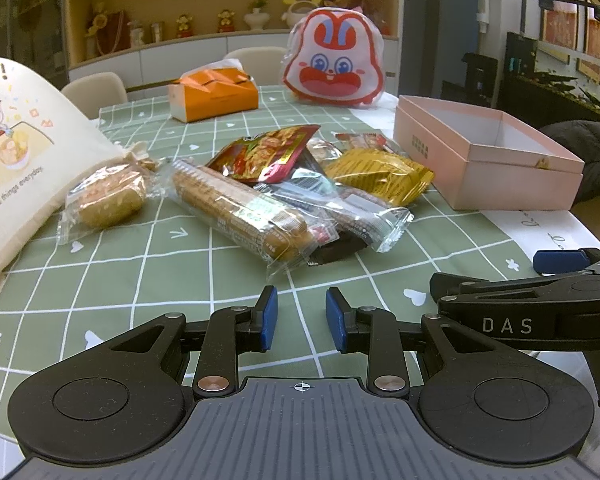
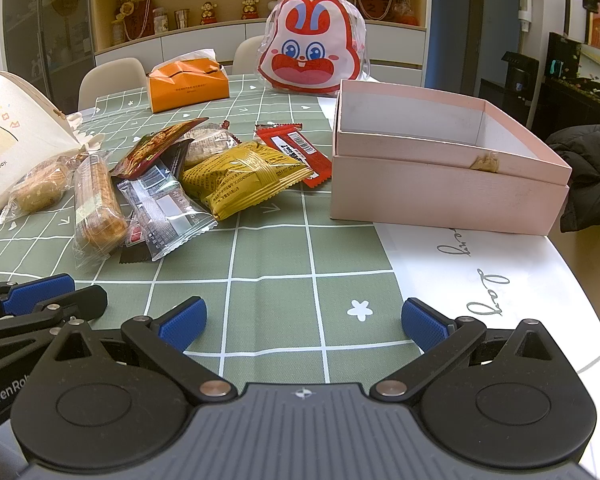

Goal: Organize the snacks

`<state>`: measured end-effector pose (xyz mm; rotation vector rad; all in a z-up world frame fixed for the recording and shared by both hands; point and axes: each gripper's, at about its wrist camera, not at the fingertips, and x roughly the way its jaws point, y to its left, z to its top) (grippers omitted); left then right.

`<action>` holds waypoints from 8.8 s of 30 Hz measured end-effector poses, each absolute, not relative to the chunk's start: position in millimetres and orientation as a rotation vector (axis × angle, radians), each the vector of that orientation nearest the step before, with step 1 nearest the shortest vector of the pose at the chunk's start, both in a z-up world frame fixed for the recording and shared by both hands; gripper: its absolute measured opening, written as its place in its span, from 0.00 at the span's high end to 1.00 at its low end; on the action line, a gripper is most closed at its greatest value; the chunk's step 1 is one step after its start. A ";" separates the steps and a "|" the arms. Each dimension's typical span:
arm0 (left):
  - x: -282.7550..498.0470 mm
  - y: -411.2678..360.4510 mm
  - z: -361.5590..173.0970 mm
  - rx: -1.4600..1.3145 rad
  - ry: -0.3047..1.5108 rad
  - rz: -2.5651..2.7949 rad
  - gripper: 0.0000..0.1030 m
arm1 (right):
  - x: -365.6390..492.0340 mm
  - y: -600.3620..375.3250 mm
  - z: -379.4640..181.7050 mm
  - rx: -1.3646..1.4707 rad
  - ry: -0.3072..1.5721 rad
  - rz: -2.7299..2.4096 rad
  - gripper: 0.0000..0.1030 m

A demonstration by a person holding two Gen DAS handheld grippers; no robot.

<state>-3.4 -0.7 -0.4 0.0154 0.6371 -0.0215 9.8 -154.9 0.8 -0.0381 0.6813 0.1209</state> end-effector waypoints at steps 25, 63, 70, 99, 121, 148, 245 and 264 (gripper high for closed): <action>-3.4 -0.6 -0.3 0.015 0.637 -0.022 0.69 | 9.7 -154.9 0.9 -0.038 0.681 0.121 0.00; 107.2 179.5 66.8 -0.130 0.536 0.052 0.71 | 39.1 -122.4 50.2 -0.258 0.822 0.296 0.10; 142.4 205.2 40.0 -0.102 0.638 -0.041 0.71 | 71.5 -61.8 107.6 -0.173 0.669 0.404 0.09; 54.5 147.2 44.9 0.023 0.720 -0.064 0.58 | 127.1 24.8 69.1 -0.157 0.959 0.591 0.74; 86.4 129.0 26.7 0.014 0.833 0.032 0.29 | 50.1 -56.4 59.7 -0.287 0.772 0.530 0.42; 11.8 144.1 46.2 -0.123 0.753 -0.051 0.44 | 45.4 -114.8 52.0 -0.102 0.863 0.514 0.27; -28.2 76.5 28.5 -0.180 0.754 -0.132 0.46 | 3.7 -157.2 25.7 -0.052 0.804 0.466 0.33; -49.4 26.5 25.8 -0.133 0.739 -0.181 0.46 | -67.3 -190.8 21.7 -0.172 0.694 0.518 0.28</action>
